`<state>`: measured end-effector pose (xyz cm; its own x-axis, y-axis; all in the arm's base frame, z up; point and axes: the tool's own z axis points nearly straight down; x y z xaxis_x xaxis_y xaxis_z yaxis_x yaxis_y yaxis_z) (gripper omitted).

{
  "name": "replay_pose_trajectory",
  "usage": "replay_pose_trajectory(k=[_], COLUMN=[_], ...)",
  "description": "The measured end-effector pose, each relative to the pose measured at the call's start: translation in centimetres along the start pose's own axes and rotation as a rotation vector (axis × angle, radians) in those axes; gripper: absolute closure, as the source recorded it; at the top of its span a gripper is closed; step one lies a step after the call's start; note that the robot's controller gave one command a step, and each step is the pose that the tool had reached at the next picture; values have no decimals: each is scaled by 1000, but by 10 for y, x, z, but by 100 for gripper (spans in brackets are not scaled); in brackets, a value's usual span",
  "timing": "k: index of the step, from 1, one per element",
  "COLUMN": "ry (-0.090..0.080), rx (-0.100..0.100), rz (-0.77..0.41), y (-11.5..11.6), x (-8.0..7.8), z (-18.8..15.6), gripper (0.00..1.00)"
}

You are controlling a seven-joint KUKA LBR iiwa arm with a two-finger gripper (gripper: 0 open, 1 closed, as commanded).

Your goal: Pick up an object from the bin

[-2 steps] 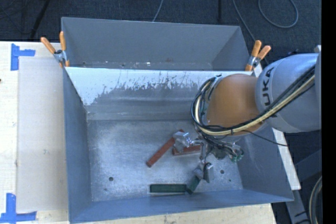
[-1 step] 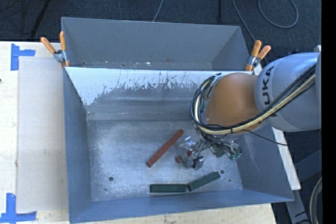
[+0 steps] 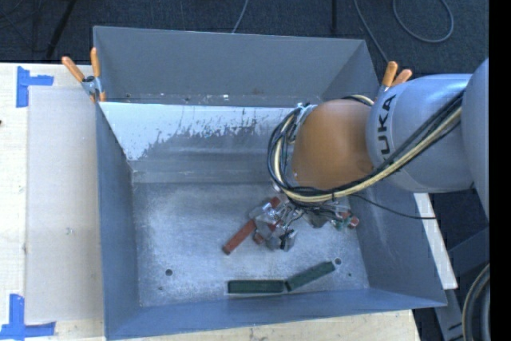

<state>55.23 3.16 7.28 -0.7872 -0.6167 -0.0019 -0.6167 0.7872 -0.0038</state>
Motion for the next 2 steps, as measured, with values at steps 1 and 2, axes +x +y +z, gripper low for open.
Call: replay_pose_trajectory(k=[1,2], ry=[2,-4], rx=[-4,5], rz=[1,-102], y=[2,-90], x=[1,24], z=[3,-76], gripper=[0,0])
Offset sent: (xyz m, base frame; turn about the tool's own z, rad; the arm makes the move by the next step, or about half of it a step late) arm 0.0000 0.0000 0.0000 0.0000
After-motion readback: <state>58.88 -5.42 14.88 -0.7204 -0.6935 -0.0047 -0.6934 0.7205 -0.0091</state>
